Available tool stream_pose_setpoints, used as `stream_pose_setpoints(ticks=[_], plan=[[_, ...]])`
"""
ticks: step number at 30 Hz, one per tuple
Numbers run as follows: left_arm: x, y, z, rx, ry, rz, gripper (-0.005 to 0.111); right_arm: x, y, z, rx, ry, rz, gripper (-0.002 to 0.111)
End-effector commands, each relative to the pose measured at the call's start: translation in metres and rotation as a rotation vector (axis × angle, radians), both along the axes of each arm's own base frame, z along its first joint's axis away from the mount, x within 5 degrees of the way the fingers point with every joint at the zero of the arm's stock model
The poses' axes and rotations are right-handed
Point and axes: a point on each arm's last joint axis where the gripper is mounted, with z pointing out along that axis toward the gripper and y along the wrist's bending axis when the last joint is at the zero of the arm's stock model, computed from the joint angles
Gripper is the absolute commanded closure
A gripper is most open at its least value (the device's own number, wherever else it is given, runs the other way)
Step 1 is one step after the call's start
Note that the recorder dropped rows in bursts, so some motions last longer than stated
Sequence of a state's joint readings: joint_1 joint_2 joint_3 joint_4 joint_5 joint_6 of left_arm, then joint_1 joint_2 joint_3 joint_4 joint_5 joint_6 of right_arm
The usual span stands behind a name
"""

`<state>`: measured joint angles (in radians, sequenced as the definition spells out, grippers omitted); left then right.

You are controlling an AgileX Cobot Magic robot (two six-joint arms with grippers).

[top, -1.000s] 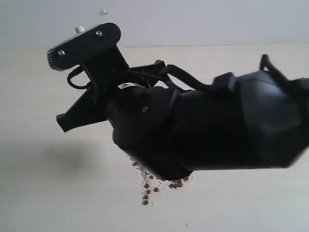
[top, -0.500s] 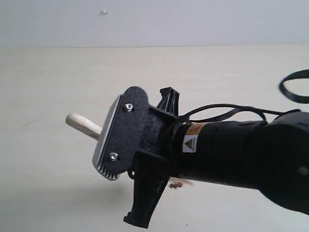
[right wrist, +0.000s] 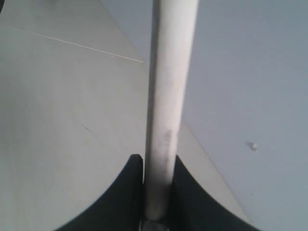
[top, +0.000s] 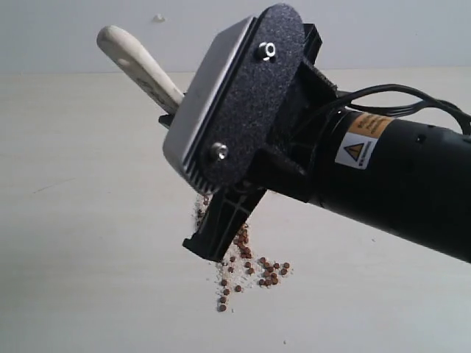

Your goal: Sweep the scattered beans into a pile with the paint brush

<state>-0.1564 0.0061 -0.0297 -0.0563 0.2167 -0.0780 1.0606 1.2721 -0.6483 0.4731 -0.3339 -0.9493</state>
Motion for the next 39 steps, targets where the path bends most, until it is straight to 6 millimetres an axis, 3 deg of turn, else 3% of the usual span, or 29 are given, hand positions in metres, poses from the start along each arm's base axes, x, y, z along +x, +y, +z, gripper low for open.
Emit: stream_pose_setpoints(ticks=[1, 3, 12, 18, 26, 33, 39], plan=[[0.000, 0.000, 0.000, -0.012, -0.004, -0.006, 0.107, 0.003, -0.003, -0.003, -0.190, -0.207, 0.087, 0.108], [0.000, 0.000, 0.000, -0.012, -0.004, -0.006, 0.107, 0.007, -0.004, -0.007, -0.252, -0.252, 0.116, 0.108], [0.000, 0.000, 0.000, -0.012, -0.004, -0.006, 0.107, 0.055, -0.036, -0.013, -0.206, -0.163, -0.042, 0.108], [0.000, 0.000, 0.000, -0.012, -0.004, -0.006, 0.107, 0.073, -0.051, -0.022, -0.093, -0.051, 0.055, 0.108], [0.000, 0.000, 0.000, -0.012, -0.004, -0.006, 0.107, 0.067, -0.072, -0.026, 0.284, 0.290, 0.493, 0.108], [0.000, 0.000, 0.000, -0.012, -0.004, -0.006, 0.107, 0.066, -0.071, -0.061, 0.291, 0.629, 0.472, 0.108], [0.000, 0.000, 0.000, -0.012, -0.004, -0.006, 0.107, 0.052, -0.076, -0.101, 0.293, 0.739, 0.421, 0.108]])
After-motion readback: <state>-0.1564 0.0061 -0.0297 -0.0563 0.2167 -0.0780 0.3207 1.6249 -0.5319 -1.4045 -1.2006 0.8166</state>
